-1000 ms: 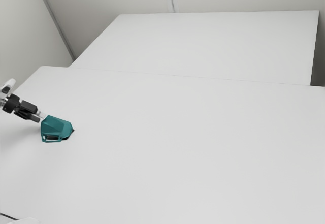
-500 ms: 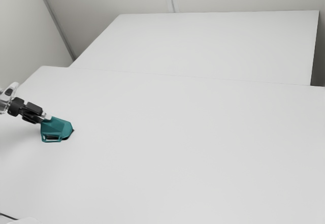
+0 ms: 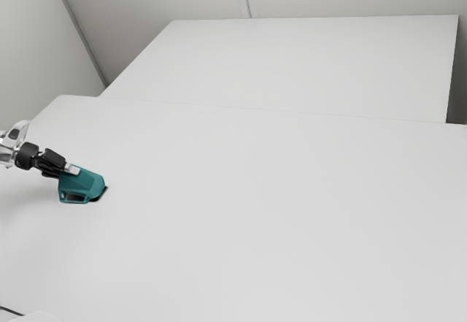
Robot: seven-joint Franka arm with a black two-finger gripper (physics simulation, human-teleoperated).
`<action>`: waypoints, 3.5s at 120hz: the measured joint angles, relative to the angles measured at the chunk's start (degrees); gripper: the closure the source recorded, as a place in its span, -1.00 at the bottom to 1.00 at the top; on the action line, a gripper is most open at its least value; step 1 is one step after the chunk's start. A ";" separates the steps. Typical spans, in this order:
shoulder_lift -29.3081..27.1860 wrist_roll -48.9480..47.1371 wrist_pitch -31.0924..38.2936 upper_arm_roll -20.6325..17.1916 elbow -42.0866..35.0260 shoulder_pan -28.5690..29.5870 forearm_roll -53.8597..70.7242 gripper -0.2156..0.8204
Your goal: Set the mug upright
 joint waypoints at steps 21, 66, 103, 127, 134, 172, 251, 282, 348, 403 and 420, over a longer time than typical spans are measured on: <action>-0.10 -0.17 -0.79 -0.17 -0.02 0.07 -0.25 0.70; -2.97 0.26 0.76 -2.34 -1.13 0.17 -0.26 0.89; -15.71 1.37 10.09 -10.63 -11.80 -0.39 3.04 0.90; -26.14 -1.64 21.38 -22.52 -20.36 -0.50 14.35 0.91; -27.93 -3.17 24.38 -25.34 -22.07 -0.58 17.45 0.91; -32.85 -15.07 34.41 -35.31 -27.97 -0.44 29.84 0.93; -31.86 -42.39 42.35 -41.12 -35.22 -6.89 43.75 0.93; -29.17 -47.62 46.85 -41.12 -35.27 -8.90 46.70 0.93; -26.17 -53.57 48.74 -41.12 -36.50 -9.39 50.12 0.93; -26.09 -55.09 48.76 -41.14 -36.80 -9.86 50.43 -0.09; -29.21 -55.25 47.80 -41.90 -36.71 -9.84 50.38 -0.33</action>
